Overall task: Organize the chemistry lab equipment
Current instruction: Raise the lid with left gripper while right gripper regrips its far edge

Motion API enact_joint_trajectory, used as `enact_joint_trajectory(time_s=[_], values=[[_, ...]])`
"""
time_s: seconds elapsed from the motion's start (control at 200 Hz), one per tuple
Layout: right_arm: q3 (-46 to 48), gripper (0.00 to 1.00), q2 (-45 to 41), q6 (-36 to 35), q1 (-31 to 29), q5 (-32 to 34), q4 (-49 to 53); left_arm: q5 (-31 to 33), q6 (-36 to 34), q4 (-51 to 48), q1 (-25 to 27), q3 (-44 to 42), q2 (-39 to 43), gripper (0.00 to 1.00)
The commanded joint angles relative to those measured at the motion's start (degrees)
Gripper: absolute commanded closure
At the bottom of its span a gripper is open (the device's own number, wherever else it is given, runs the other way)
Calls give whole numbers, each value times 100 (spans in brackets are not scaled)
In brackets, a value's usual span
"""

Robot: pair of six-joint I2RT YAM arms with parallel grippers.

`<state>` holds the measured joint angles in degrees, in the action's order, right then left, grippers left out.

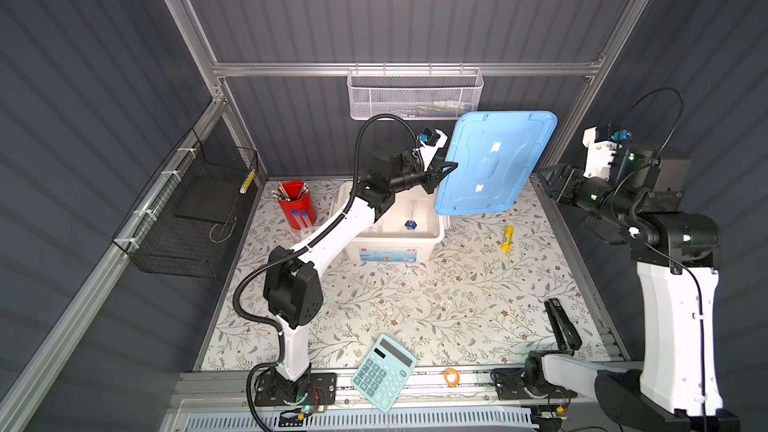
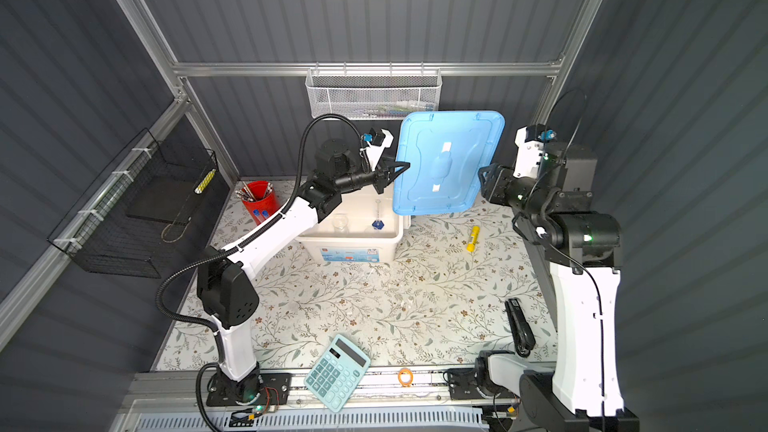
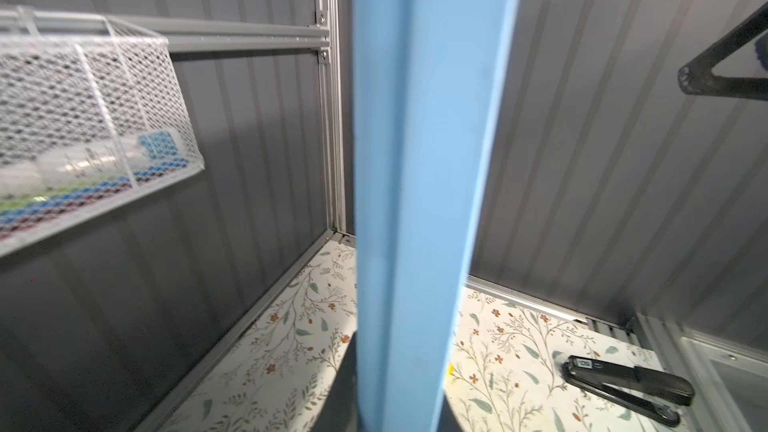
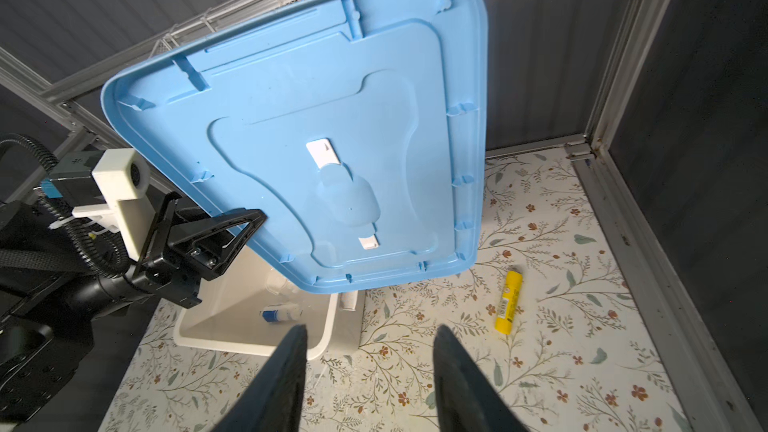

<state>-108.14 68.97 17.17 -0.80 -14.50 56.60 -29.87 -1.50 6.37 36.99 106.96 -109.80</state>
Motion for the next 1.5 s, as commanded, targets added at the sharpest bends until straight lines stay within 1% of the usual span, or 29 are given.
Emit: enact_joint_trajectory(time_s=[0.0, 0.05, 0.135, 0.16, 0.26, 0.345, 0.365, 0.395, 0.445, 0.525, 0.59, 0.65, 0.68, 0.795, 0.895, 1.016, 1.156, 1.321, 1.496], values=[[47, 48, -214, 424, 13, -675, -415, 239, -667, -89, 10, 391, 396, 84], [119, 46, -274, 516, 23, -744, -546, 285, -781, -101, 10, 417, 458, 84], [489, 34, -454, 759, 115, -1147, -1088, 317, -962, -195, 10, 528, 530, 84], [653, 31, -691, 892, 151, -1267, -1321, 323, -1016, -248, 10, 572, 545, 85], [1363, 28, -1219, 1410, 175, -1390, -2272, 315, -1154, -312, 10, 594, 641, 85], [2052, 26, -1671, 1758, 218, -1601, -3158, 371, -1294, -375, 10, 550, 736, 85], [2136, 25, -1713, 1834, 228, -1744, -3314, 393, -1343, -396, 11, 534, 764, 85], [2155, 24, -1688, 1908, 246, -1942, -3399, 438, -1418, -415, 25, 500, 805, 86], [1984, 24, -1523, 2103, 255, -2020, -3229, 526, -1579, -464, 49, 437, 881, 86], [1771, 26, -1234, 2508, 337, -2217, -3059, 689, -1948, -613, 118, 388, 972, 86], [1850, 24, -1099, 3045, 361, -2494, -3383, 912, -2321, -796, 225, 385, 1028, 86], [1888, 24, -991, 3540, 365, -2591, -3656, 1054, -2702, -958, 333, 359, 1093, 85], [1900, 24, -951, 3758, 370, -2622, -3748, 1305, -2859, -979, 379, 313, 1132, 85], [1882, 24, -852, 4285, 370, -2716, -3996, 1638, -3425, -967, 505, 97, 1295, 85], [1925, 24, -956, 4420, 370, -2757, -4093, 1939, -3719, -1003, 520, 137, 1265, 86], [2080, 23, -1120, 4581, 370, -2675, -4099, 2077, -4085, -1068, 596, 242, 1173, 86], [2159, 22, -1186, 4706, 370, -2696, -4131, 2407, -4555, -1182, 726, 361, 1071, 87], [2332, 22, -1068, 4805, 370, -2672, -4119, 2530, -4910, -1103, 873, 123, 1174, 88], [2508, 23, -965, 4983, 379, -2637, -4284, 2618, -5085, -1024, 915, -148, 1379, 90]])
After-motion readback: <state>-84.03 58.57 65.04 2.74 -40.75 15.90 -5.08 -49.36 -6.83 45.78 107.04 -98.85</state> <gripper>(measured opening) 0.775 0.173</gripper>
